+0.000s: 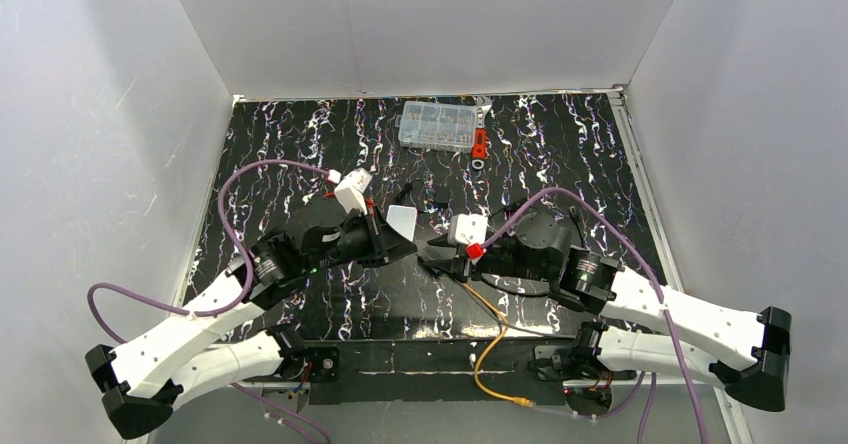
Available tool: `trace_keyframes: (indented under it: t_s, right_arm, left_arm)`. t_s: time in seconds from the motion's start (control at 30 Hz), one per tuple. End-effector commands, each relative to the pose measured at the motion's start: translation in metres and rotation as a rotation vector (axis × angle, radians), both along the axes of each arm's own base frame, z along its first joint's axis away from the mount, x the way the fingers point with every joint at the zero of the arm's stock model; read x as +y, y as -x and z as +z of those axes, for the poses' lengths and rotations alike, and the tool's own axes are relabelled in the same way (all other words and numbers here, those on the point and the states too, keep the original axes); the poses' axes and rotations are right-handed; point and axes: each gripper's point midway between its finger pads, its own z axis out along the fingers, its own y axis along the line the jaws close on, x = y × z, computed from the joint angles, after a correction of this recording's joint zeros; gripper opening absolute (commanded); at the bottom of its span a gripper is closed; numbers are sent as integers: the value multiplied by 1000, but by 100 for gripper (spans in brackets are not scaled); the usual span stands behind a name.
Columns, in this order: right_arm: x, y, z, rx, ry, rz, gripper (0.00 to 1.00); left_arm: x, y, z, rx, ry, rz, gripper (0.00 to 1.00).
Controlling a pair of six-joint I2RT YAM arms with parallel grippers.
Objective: Insert the plug into the switch port
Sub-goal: Pick up the connector from the center of the board.
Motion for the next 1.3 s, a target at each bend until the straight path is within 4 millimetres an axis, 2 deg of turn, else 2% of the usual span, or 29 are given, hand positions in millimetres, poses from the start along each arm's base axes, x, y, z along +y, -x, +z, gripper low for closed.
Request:
trace_keyframes:
  t_s: [0.0,0.63,0.9,1.0,1.07,1.27]
  right_arm:
    - [7,-6,4,-31,-35,-29,45]
    - [18,-12,-10,-32,2,-62,39]
    - [20,-11,-11,-28,6,-58,25]
    - [21,-11,-10,-29,1,-57,14]
    - [21,-11,-10,-29,-3,-56,3]
    - [21,-10,-10,-27,-1,-55,1]
  left_arm:
    - [5,-3,-1,1,18,38,0]
    - [7,0,3,-9,44,31,0]
    - [7,0,2,-8,47,29,0]
    - [7,0,0,-6,45,29,0]
    - [6,0,1,-5,48,27,0]
    - [6,0,5,-32,67,20,2]
